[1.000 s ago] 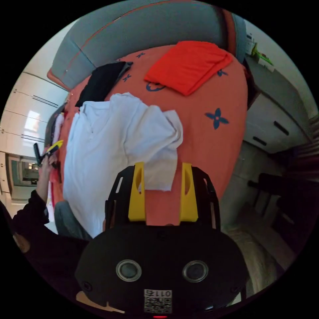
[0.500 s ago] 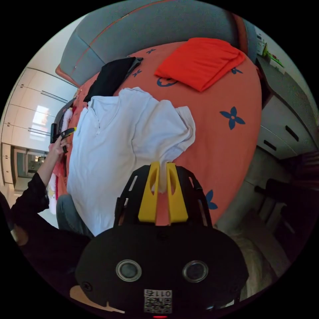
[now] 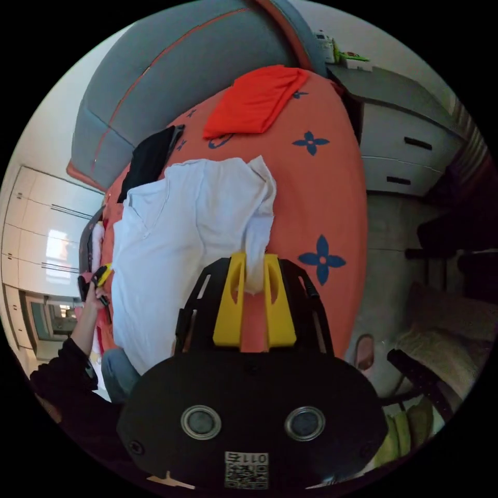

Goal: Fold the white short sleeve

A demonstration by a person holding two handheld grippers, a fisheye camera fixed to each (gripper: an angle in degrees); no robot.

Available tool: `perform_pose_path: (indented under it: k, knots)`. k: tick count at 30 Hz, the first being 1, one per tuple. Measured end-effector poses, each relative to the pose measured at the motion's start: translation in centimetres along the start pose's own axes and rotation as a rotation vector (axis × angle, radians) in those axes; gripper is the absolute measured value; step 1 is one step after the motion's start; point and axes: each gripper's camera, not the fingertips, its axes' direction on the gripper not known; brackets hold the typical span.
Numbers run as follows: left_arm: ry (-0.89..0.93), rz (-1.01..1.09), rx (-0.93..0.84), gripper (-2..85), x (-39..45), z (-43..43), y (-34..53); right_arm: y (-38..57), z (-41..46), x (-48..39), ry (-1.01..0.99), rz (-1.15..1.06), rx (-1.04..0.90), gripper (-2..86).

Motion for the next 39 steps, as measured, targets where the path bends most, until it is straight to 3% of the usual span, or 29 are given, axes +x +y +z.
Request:
perform_pose_path:
  k: [4,6,9,12,17,20,22,26,30,33,36,39]
  knots:
    - [-0.111,0.271,0.051,8.7,3.4,-3.1,-2.2,-0.2,-3.0,-0.5,0.205,-0.112,0.064,9.6]
    - [-0.111,0.496,0.000,9.8,6.6,-3.0,-4.7,-1.7,-4.5,-1.3,0.205,-0.232,0.136,9.4]
    - [-0.108,0.585,-0.071,10.8,9.3,-1.5,-8.4,-5.4,-3.4,-1.7,0.170,-0.340,0.035,9.2]
    - [-0.043,0.522,-0.112,12.0,10.1,0.5,-12.1,-8.8,-1.3,-0.6,0.159,-0.307,-0.069,8.6]
    - [-0.108,0.435,-0.193,12.9,10.1,5.6,-14.9,-10.6,1.9,2.1,0.067,-0.241,-0.219,4.8]
    - [-0.044,0.356,-0.286,11.1,9.5,9.0,-15.7,-10.0,2.3,3.0,0.017,-0.268,-0.209,2.6]
    - [-0.053,0.373,-0.291,3.7,9.8,10.1,-15.7,-9.5,2.2,3.3,0.048,-0.293,-0.195,2.0]
    - [-0.229,0.438,-0.223,0.6,11.3,10.7,-15.0,-8.1,0.9,5.2,0.071,-0.255,-0.130,1.5]
    - [-0.306,0.313,-0.130,0.6,10.0,9.5,-13.9,-5.2,0.4,8.7,-0.013,-0.107,-0.058,1.9]
    - [-0.150,0.263,-0.130,2.7,9.2,10.0,-12.8,-2.7,0.6,11.2,-0.006,0.005,0.027,3.4]
    - [-0.100,0.139,-0.044,7.2,8.1,8.8,-11.7,0.0,-0.7,13.6,-0.145,0.075,0.115,7.0]
    - [0.041,0.004,0.009,10.7,6.1,7.0,-10.1,3.5,-3.0,15.3,-0.095,0.110,0.159,9.6]
